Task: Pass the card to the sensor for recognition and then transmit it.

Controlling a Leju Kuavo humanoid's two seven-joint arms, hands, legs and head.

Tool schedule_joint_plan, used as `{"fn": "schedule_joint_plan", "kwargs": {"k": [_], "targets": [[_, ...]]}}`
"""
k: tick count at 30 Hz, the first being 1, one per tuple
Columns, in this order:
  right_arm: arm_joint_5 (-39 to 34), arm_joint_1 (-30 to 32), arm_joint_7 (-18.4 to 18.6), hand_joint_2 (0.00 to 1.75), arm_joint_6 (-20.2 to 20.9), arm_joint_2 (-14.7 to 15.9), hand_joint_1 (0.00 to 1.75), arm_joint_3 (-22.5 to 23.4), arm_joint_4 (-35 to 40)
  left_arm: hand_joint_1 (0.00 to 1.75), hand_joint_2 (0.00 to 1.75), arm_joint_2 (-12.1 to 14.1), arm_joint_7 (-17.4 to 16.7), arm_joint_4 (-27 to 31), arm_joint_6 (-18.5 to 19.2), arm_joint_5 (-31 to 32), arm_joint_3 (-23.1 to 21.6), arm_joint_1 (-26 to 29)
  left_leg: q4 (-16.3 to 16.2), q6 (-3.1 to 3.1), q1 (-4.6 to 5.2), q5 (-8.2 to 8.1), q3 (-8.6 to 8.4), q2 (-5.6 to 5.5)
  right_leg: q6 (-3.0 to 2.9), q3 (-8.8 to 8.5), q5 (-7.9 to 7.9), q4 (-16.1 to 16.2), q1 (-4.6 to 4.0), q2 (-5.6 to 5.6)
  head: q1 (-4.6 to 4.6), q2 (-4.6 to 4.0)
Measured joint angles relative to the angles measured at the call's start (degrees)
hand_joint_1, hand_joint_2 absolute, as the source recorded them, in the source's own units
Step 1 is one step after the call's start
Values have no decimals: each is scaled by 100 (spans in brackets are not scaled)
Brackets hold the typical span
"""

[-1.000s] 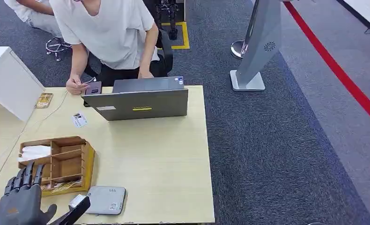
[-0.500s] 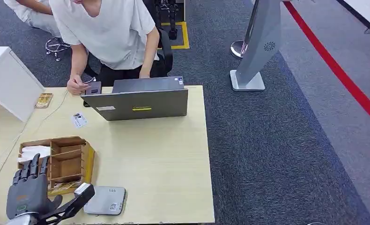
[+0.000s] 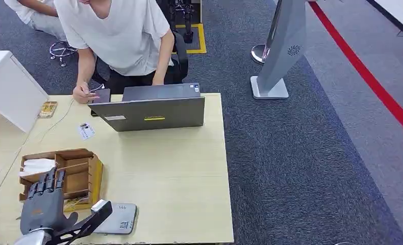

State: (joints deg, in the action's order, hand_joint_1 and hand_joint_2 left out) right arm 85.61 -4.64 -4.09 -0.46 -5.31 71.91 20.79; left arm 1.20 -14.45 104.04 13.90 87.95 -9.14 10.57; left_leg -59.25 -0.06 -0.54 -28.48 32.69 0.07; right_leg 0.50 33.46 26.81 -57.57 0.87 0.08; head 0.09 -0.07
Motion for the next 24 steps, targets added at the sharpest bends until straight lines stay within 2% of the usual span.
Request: {"fn": "schedule_joint_plan", "kwargs": {"k": [14, 24], "targets": [[-2, -1, -9, 175, 11, 0, 0, 0, 0, 0, 175, -7, -216, -160, -20, 0, -142, -53, 0, 0, 0, 0, 0, 0, 0, 0, 0, 0, 0, 1, 0, 0], [0, -2, -17, 175, 11, -2, 0, 0, 0, 0, 175, 22, -297, -273, -236, 0, -144, -73, 0, 0, 0, 0, 0, 0, 0, 0, 0, 0, 0, 0, 0, 0]]}}
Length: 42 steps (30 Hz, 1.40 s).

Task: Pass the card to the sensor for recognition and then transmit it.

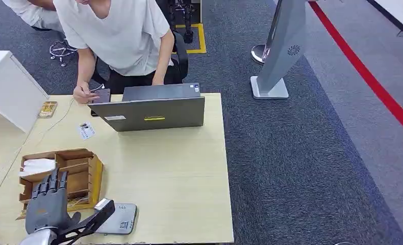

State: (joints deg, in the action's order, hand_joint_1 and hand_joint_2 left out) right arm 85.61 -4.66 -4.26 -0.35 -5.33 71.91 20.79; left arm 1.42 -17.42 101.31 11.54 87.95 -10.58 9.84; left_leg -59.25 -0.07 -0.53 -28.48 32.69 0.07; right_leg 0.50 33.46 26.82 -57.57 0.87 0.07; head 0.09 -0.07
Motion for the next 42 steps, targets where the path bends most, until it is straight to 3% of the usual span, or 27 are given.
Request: {"fn": "schedule_joint_plan", "kwargs": {"k": [15, 16, 27, 42], "targets": [[4, 1, 48, 175, 15, 2, 0, 0, 0, 0, 175, 63, -166, -26, 0, 0, 2, -1, 0, 0, 0, 0, 1, 0, 0, 0, 0, 0, 0, 0, 0, -2], [4, 2, 50, 175, 15, 2, 0, 0, 0, 175, 175, 70, -184, -26, 11, 0, 2, -1, 0, 0, 0, 0, 1, 0, 0, 0, 0, 0, 0, 0, 0, 0], [7, 2, 50, 175, 31, 2, 0, 0, 0, 175, 175, 79, -44, -70, 151, 2, 149, 16, 0, 0, 0, 0, 2, 0, 0, 0, 0, 0, 0, -1, 0, 0], [-2, 2, 55, 175, 28, 2, 0, 0, 0, 175, 175, 92, -111, -79, -70, 2, 186, 11, 0, 0, 0, 0, 1, 0, 0, 0, 0, 0, 0, -1, 0, 0]]}}
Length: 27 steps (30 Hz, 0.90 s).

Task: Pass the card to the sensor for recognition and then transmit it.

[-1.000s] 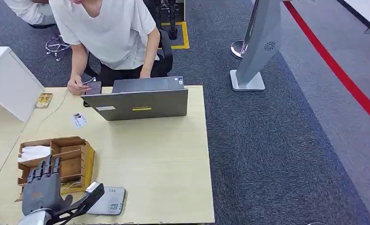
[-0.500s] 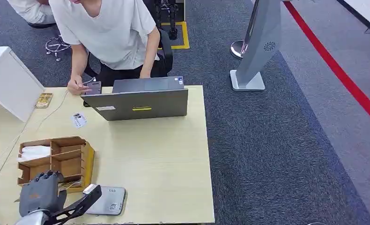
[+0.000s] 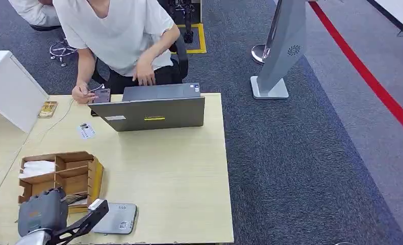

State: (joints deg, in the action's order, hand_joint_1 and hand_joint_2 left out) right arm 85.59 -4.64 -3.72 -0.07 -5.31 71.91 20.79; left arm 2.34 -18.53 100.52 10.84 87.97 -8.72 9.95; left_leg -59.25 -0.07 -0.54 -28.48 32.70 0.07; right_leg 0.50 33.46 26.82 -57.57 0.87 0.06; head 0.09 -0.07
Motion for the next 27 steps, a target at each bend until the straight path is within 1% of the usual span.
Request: {"fn": "schedule_joint_plan", "kwargs": {"k": [2, 4, 7, 10, 12, 15, 19, 22, 25, 27], "targets": [[0, 0, 0, 175, 0, 0, 0, 0, 0, 175, 175, 13, -46, 7, 57, 0, -2, -14, 0, 0, 0, 0, -1, 0, 0, 0, 0, 0, 0, 0, 0, 0], [0, 0, 2, 175, 0, 0, 0, 0, 0, 175, 175, 26, -96, 68, 199, 0, -7, -29, 0, 0, 0, 0, -2, 0, 0, 0, 0, 0, 0, 1, 0, 0], [-2, -2, 7, 175, -2, 4, 0, 0, 0, 175, 175, 74, -155, 282, 575, 0, -107, -82, 0, 0, 0, 0, -1, 0, 0, 0, 0, 0, 0, 0, 0, 0], [-4, -2, 37, 175, -2, 26, 0, 0, 0, 175, 175, 116, -164, 567, 1039, 0, -284, -154, -1, 0, 0, 1, -1, 0, 0, 1, -1, 0, 0, 0, -2, -2], [-24, -2, 70, 175, -2, 57, 0, 0, 0, 175, 175, 159, -164, 862, 1365, 0, -498, -283, -2, 0, 0, 1, 1, -1, 0, 1, -1, 0, 0, -3, -4, 0], [-35, -5, 109, 175, 0, 90, 0, 0, -2, 175, 175, 225, -92, 1251, 1567, 0, -796, -537, -2, 0, 1, 1, 0, -2, 1, 1, -3, 0, 1, -4, 0, -2], [-20, -3, 196, 175, 7, 116, 0, 0, -7, 175, 175, 234, 92, 1650, 1744, 0, -1104, -1085, -5, 3, 1, 3, 1, -2, 1, 1, -4, 0, 1, -5, -2, 0], [18, -4, 247, 175, 13, 125, 0, 0, -11, 175, 175, 179, 94, 1733, 1840, 0, -1147, -1649, -6, 2, 1, 5, 0, -4, -5, 0, -8, 0, 0, -6, 0, -2], [96, -3, 269, 175, 13, 125, 0, -2, -28, 175, 175, 168, -29, 1702, 1810, 0, -1154, -2213, -6, -2, 0, 11, 0, -3, -8, 3, -11, 0, -1, -4, 0, -2], [124, -9, 249, 175, 4, 125, 0, -9, -50, 175, 175, 190, -173, 1550, 1725, 0, -1167, -2659, -6, 1, 0, 15, 2, -5, -11, 3, -13, 0, -2, -6, 0, 0]]}}
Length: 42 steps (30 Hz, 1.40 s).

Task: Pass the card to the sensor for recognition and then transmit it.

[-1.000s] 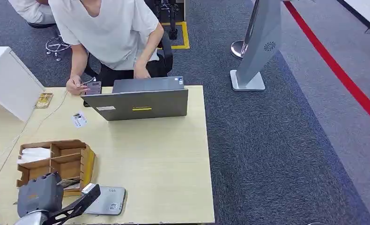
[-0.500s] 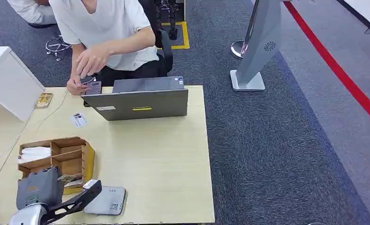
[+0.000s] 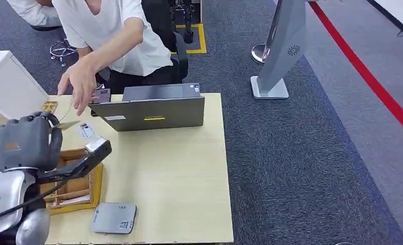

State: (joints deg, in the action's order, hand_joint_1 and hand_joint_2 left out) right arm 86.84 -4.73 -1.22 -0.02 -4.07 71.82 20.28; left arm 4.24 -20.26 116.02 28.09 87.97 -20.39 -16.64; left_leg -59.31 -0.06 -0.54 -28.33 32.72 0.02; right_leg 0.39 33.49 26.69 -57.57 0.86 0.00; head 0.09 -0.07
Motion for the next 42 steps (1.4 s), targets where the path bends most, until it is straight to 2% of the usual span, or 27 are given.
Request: {"fn": "schedule_joint_plan", "kwargs": {"k": [4, 11, 12, 14, 15, 23, 27, 31, 35, 39, 42], "targets": [[11, -12, -70, 175, -9, 0, 0, -13, -46, 175, 175, 85, -131, -486, -42, 0, -7, -672, 0, -4, 0, 3, -1, 3, -1, 0, -1, -1, 0, 3, 0, -2], [-59, -26, -181, 175, -70, -2, 0, -13, -149, 175, 175, 171, -171, -1356, -96, 0, -4, -1216, 0, -3, 0, 4, 1, 3, -1, 1, -1, -1, 1, 4, 0, -2], [-59, -29, -147, 175, -92, -2, 0, -13, -162, 0, 175, 171, -171, -1449, -107, 0, -4, -1250, 0, -3, 0, 4, 2, 3, -1, 1, -1, -1, 0, 4, 0, 0], [-57, -32, -105, 175, -105, -2, 0, -13, -186, 0, 175, 158, -127, -1590, -103, 0, -2, -1308, 0, -3, 1, 4, 3, 2, -1, 1, -1, -1, 1, 4, 0, 0], [-59, -33, -70, 0, -109, -2, 0, -13, -199, 0, 175, 136, -66, -1635, -99, 0, 8, -1324, 0, -3, 1, 4, 4, 2, -1, 1, -1, -1, 1, 5, 0, 0], [-140, -30, -7, 0, -109, -2, 0, -13, -241, 0, 175, -103, 319, -1576, -225, 2, 118, -1246, 0, -1, 2, 2, 7, 2, 0, 1, -1, 0, 2, 4, 0, 0], [-216, -27, -7, 0, -103, -2, 0, -11, -245, 0, 175, -219, 695, -1134, -177, 2, 162, -938, 1, -2, 1, 2, 7, 2, 0, 1, 0, -1, 2, 4, 0, 0], [-358, -8, -35, 0, -103, -2, 0, 11, -245, 0, 175, -378, 1135, -369, -247, -2, 370, -206, 4, 0, 2, -3, 8, 7, 0, 2, 2, -1, 2, 9, 0, 0], [-424, 19, -20, 0, -105, -2, 0, 61, -245, 0, 175, -550, 1604, 423, -537, -177, 884, 837, 5, -1, 1, -16, 6, 13, 9, 4, 13, 0, 2, 14, 0, 0], [-437, 50, 48, 0, -103, -2, 0, 114, -216, 0, 175, -636, 1814, 896, -873, -637, 1553, 1750, 6, -1, 0, -20, 8, 11, 12, 6, 18, 0, 1, 13, 0, 0], [-472, 58, 52, 0, -103, -2, 0, 151, -149, 0, 175, -791, 1947, 1095, -1032, -1098, 2554, 2151, 8, -1, 0, -20, 8, 12, 11, 4, 19, 0, 1, 13, 0, 0]]}}
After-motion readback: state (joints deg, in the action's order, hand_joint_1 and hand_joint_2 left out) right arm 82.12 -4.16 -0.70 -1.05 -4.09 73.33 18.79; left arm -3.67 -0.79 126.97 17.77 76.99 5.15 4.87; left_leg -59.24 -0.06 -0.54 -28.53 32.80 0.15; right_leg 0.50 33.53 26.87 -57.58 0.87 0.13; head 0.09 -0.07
